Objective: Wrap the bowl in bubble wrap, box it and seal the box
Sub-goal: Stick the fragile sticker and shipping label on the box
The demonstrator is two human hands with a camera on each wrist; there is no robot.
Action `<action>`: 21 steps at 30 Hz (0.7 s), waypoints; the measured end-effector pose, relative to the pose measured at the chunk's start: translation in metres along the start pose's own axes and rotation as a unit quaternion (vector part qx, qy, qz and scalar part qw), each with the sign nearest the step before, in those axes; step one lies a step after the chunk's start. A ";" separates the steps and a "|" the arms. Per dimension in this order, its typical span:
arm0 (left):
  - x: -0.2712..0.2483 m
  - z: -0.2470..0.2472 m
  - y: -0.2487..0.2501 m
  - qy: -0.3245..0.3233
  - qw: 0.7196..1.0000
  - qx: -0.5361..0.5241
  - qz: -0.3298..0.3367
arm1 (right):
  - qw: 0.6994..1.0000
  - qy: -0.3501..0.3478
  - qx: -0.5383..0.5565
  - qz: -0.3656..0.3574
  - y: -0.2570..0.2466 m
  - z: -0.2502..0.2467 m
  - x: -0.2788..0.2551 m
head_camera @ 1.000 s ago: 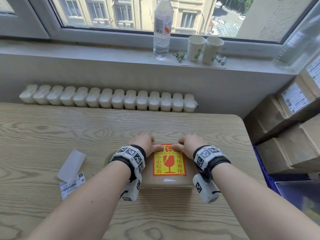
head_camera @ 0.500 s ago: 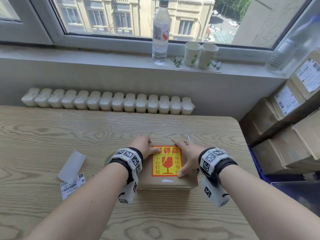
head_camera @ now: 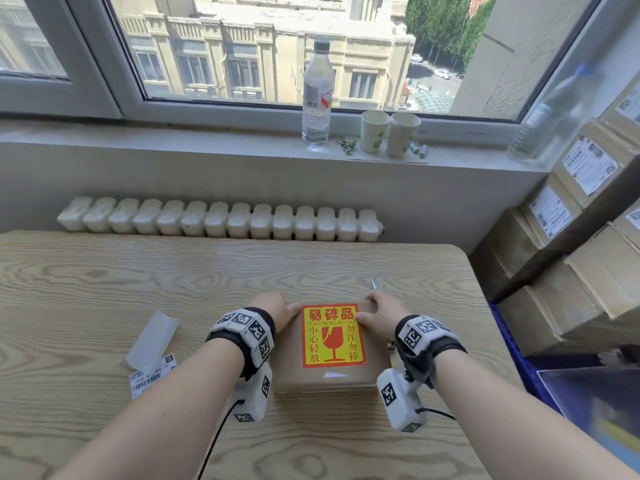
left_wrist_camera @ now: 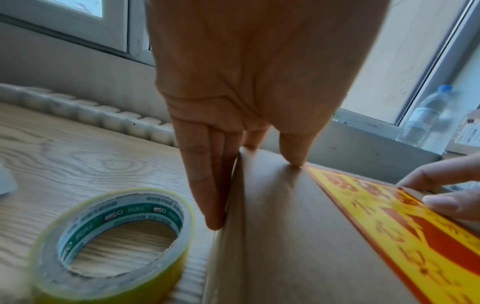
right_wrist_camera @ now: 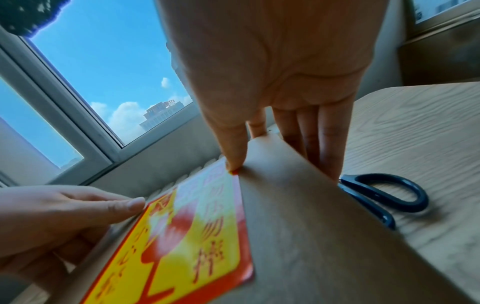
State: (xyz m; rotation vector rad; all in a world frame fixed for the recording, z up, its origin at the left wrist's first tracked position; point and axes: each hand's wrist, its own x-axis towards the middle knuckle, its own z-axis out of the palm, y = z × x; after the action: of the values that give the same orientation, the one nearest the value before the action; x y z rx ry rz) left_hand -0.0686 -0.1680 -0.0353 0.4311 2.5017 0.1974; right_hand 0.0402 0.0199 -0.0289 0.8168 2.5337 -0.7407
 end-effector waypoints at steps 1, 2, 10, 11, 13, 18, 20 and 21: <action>-0.002 -0.001 0.000 0.003 1.000 0.003 0.001 | 1.000 0.007 0.004 0.003 -0.001 -0.002 -0.003; -0.005 -0.001 -0.001 0.007 1.000 0.006 0.002 | 1.000 0.012 0.008 0.007 -0.002 -0.003 -0.005; -0.035 -0.015 0.001 0.092 0.995 0.018 0.041 | 0.997 0.069 -0.036 0.000 -0.012 -0.018 -0.036; -0.038 -0.017 -0.001 0.098 0.994 0.011 0.046 | 0.996 0.082 -0.038 0.001 -0.012 -0.022 -0.039; -0.043 -0.022 -0.002 0.104 0.993 -0.007 0.056 | 0.994 0.099 -0.033 0.010 -0.013 -0.027 -0.042; -0.054 -0.030 -0.002 0.127 0.989 -0.024 0.068 | 0.990 0.136 -0.029 0.023 -0.014 -0.033 -0.050; -0.055 -0.031 -0.003 0.134 0.988 -0.043 0.069 | 0.989 0.147 -0.013 0.027 -0.012 -0.035 -0.053; -0.055 -0.031 -0.004 0.134 0.987 -0.055 0.069 | 0.989 0.148 -0.003 0.031 -0.011 -0.035 -0.054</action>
State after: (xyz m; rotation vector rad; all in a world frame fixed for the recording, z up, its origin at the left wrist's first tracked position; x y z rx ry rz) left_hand -0.0451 -0.1925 0.0179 0.5637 2.7071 0.4751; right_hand 0.0679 0.0101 0.0290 1.0674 2.7511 -0.6331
